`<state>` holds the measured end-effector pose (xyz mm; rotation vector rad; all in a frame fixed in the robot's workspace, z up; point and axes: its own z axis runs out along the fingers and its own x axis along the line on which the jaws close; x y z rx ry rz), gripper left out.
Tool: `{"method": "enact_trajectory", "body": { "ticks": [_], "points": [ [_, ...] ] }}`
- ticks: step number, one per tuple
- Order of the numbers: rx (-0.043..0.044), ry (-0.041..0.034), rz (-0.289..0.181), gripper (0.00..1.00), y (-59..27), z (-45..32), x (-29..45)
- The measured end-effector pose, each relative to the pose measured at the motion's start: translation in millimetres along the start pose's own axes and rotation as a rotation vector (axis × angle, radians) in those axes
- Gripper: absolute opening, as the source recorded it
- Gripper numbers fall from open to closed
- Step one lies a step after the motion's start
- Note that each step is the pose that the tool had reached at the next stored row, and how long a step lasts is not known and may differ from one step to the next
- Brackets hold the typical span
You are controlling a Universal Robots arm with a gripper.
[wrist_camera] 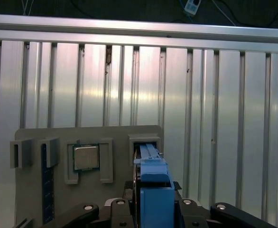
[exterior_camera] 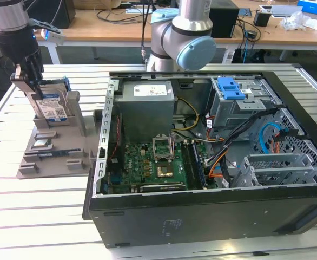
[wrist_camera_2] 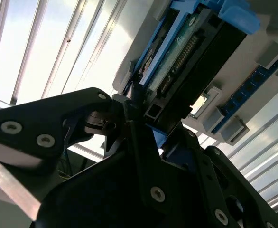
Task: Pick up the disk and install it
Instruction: 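Pick up the disk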
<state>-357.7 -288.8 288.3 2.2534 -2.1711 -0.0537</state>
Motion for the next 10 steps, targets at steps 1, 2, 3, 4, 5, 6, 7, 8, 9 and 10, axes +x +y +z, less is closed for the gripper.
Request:
{"method": "enact_trajectory", "body": {
  "ticks": [1, 2, 3, 4, 5, 6, 7, 8, 9, 10],
  "points": [
    [0.0000, 0.0000, 0.000, 0.37, 0.0, 0.0, 0.0],
    [0.0000, 0.0000, 0.000, 0.37, 0.0, 0.1, 0.0],
    [0.0000, -0.0001, 0.000, 0.37, 0.0, 0.1, 0.0],
    [0.0000, 0.0000, 0.000, 0.37, 0.0, 0.1, 0.0],
    [0.0000, 0.0000, 0.000, 0.37, 0.0, 0.1, 0.0],
    [0.0000, 0.0000, 0.000, 0.37, 0.0, 0.2, 0.0],
    [0.0000, 0.0000, 0.000, 0.37, 0.0, 0.2, 0.0],
    [0.0000, 0.0000, 0.000, 0.37, 0.0, 0.2, 0.0],
    [0.0002, -0.0001, 0.000, 0.37, 0.0, 0.0, 0.0],
    [0.0006, -0.0003, 0.000, 0.37, 0.0, -0.9, 0.0]
  ]
}}
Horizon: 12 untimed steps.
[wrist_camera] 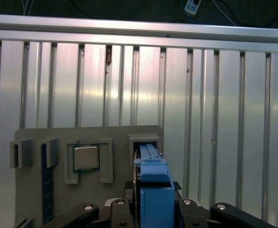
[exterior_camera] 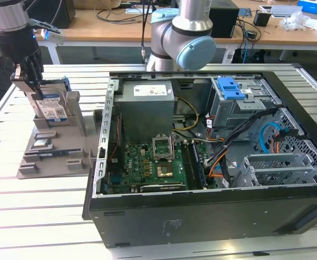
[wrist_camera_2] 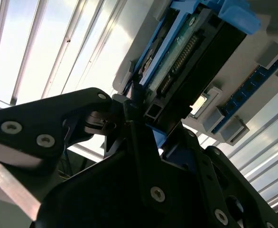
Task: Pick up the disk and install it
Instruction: 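Pick up the disk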
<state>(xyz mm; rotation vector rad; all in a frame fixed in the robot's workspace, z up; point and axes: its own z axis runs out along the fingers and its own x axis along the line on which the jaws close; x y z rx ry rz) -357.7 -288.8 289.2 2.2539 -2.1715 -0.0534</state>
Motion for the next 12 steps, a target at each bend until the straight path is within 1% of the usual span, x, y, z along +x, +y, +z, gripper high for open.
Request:
{"method": "enact_trajectory", "body": {
  "ticks": [2, 3, 5, 6, 12],
  "points": [
    [-0.0006, 0.0001, 0.000, 0.37, 0.2, -4.1, -0.1],
    [-0.0005, 0.0002, 0.000, 0.37, 0.3, -7.8, -0.1],
    [-0.0005, 0.0002, 0.000, 0.37, 0.4, -11.8, -0.2],
    [-0.0005, 0.0002, 0.000, 0.37, 0.5, -15.0, -0.3],
    [-0.0005, 0.0002, 0.000, 0.37, 0.9, -27.8, -0.5]
  ]
}}
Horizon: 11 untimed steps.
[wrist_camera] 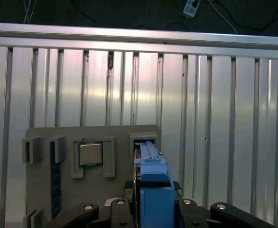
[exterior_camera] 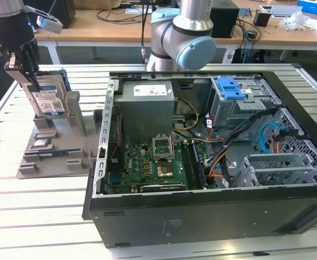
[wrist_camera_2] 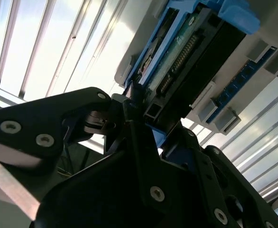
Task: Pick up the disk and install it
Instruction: 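Pick up the disk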
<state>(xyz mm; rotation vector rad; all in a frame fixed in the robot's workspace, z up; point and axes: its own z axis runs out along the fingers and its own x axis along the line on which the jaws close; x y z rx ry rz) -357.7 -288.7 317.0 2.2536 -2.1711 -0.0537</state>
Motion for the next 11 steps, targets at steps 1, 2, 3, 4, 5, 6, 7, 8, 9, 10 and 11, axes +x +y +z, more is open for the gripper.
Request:
{"method": "enact_trajectory", "body": {
  "ticks": [1, 2, 3, 4, 5, 6, 7, 8, 9, 10, 11],
  "points": [
    [-0.0001, 0.0000, 0.000, 0.37, 0.1, -1.7, 0.0],
    [0.0000, 0.0000, 0.000, 0.37, 0.2, -5.0, -0.1],
    [-0.0001, 0.0001, 0.000, 0.37, 0.3, -7.7, -0.2],
    [-0.0001, 0.0001, 0.000, 0.37, 0.3, -9.6, -0.2],
    [-0.0002, 0.0000, 0.000, 0.37, 0.4, -11.2, -0.2],
    [-0.0002, 0.0000, 0.000, 0.37, 0.5, -14.0, -0.3],
    [0.0000, 0.0000, 0.000, 0.37, 0.5, -15.7, -0.3],
    [0.0000, 0.0000, 0.000, 0.37, 0.6, -17.8, -0.4],
    [0.0000, 0.0000, 0.000, 0.37, 0.6, -19.7, -0.4],
    [0.0000, 0.0000, 0.000, 0.37, 0.7, -21.3, -0.4],
    [-0.0001, 0.0001, 0.000, 0.37, 0.8, -23.3, -0.5]
  ]
}}
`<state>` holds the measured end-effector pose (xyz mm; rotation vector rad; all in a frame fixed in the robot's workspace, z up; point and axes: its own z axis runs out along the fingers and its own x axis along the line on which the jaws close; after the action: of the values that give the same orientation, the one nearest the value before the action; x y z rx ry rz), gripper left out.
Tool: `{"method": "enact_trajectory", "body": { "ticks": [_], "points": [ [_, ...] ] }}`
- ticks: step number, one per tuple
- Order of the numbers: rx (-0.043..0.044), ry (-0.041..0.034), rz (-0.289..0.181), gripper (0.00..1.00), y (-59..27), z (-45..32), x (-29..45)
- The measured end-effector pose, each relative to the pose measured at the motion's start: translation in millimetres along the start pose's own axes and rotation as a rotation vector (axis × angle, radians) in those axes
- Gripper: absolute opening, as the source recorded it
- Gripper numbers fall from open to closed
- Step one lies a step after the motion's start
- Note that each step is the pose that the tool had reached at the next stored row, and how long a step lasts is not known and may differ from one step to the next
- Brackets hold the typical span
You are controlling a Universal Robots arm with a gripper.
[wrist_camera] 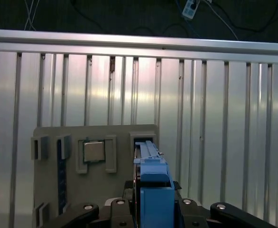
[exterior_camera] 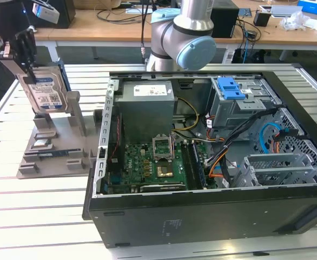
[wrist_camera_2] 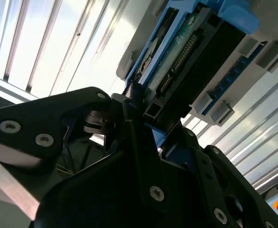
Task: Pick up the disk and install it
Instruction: 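Pick up the disk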
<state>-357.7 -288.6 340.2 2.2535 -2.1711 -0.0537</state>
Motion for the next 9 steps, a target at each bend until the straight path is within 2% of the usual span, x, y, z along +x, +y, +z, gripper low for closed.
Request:
{"method": "enact_trajectory", "body": {
  "ticks": [7, 9],
  "points": [
    [0.0000, 0.0000, 0.000, 0.37, 0.4, -13.3, -0.2],
    [0.0000, 0.0000, 0.000, 0.37, 0.6, -19.5, -0.4]
  ]
}}
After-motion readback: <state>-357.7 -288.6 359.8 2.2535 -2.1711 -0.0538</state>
